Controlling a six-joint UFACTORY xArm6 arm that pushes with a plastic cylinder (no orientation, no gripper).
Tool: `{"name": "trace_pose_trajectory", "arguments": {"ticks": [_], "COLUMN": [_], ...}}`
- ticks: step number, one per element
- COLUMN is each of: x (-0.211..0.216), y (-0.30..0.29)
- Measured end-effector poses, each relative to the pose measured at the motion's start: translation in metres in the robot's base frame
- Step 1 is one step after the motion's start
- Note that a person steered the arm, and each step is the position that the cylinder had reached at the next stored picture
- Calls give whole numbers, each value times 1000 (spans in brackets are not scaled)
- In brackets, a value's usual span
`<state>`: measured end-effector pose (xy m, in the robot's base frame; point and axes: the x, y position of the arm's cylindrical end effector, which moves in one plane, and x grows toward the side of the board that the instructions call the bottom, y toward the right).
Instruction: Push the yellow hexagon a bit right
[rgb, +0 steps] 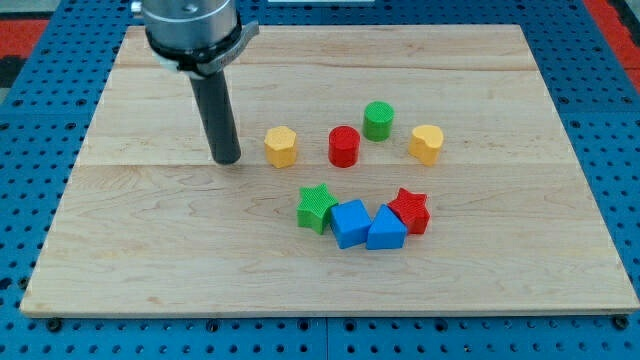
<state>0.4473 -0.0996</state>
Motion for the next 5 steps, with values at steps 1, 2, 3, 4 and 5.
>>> {"name": "trace_pose_trajectory", "arguments": {"ticks": [1,2,3,4,5], "x": [1,-45,-80,-78,-50], "y": [60,54,54,20,8]}}
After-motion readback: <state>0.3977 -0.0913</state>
